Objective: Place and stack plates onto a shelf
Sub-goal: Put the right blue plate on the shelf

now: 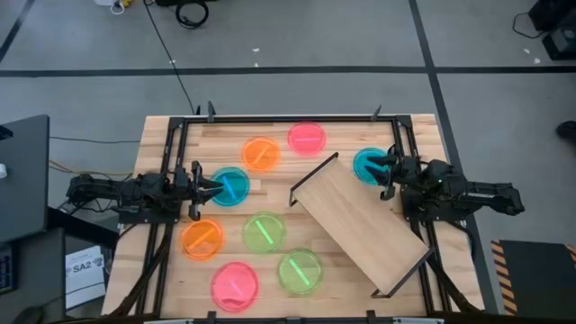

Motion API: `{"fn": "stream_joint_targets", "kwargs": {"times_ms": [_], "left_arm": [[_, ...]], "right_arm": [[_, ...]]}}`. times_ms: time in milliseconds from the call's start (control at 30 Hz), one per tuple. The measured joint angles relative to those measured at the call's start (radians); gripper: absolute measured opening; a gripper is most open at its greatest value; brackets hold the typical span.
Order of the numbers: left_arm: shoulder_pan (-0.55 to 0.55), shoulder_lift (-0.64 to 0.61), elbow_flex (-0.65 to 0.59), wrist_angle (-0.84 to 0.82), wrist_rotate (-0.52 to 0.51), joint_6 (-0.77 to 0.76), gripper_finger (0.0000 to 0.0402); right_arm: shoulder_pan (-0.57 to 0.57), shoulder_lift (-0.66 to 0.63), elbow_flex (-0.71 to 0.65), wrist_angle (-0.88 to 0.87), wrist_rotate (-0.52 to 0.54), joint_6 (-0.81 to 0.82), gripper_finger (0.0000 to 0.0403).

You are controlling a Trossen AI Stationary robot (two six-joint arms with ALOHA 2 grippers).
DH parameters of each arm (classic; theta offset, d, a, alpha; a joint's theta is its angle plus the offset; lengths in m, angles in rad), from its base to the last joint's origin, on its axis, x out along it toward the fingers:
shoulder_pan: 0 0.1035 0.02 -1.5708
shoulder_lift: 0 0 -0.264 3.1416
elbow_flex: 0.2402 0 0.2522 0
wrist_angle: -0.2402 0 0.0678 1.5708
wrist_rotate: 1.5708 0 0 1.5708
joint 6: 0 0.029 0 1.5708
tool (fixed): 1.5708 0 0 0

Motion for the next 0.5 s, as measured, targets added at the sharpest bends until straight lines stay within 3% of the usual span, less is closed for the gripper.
{"fn": "stream_joint_targets", "kwargs": {"times_ms": [267,367,500], "left_arm": [[0.000,0.000,0.000,0.000,0.000,0.000,0.0079],[0.000,0.000,0.000,0.000,0.000,0.000,0.0079],[0.000,0.000,0.000,0.000,0.000,0.000,0.0079]], "right_arm": [[-0.016,0.056,0.125,-0.019,0.268,0.050,0.0143],[-0.048,0.117,0.223,-0.148,0.366,0.092,0.0144],[-0.106,0.213,0.381,-0.389,0.396,0.165,0.0144]]}}
